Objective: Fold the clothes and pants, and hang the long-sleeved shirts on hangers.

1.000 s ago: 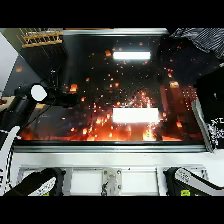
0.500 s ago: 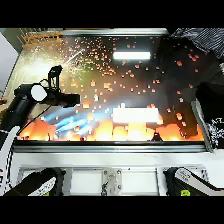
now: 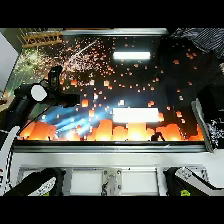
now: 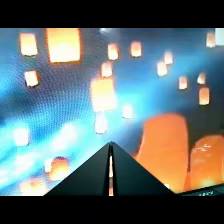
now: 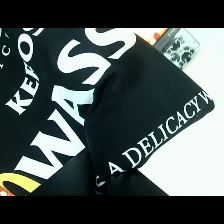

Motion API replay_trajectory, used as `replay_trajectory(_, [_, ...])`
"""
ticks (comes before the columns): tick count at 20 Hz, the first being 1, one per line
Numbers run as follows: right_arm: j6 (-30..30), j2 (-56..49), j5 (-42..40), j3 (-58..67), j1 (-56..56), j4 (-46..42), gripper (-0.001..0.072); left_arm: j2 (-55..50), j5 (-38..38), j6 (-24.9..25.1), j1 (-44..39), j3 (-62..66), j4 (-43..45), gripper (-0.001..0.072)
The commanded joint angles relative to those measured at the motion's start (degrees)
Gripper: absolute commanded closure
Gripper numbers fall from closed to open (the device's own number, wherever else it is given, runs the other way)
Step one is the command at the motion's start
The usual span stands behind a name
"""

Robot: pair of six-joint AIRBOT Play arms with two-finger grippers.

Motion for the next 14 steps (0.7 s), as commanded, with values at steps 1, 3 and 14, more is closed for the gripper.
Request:
replay_trajectory(1, [-0.4, 0.1, 0.9, -1.9, -0.5, -0.7, 0.0582, 0.0, 0.0, -0.1, 0.0, 0.0, 0.0, 0.0700])
replay_trajectory(3, [-0.4, 0.1, 1.6, -2.1, -0.5, -0.6, 0.0227, 0.0, 0.0, -0.1, 0.0, 0.0, 0.0, 0.0700])
replay_trajectory(14, [-7.3, 14.1, -10.9, -2.2, 20.7, 30.0, 0.0182, 0.0, 0.0, -0.1, 0.0, 0.0, -0.1, 0.0700])
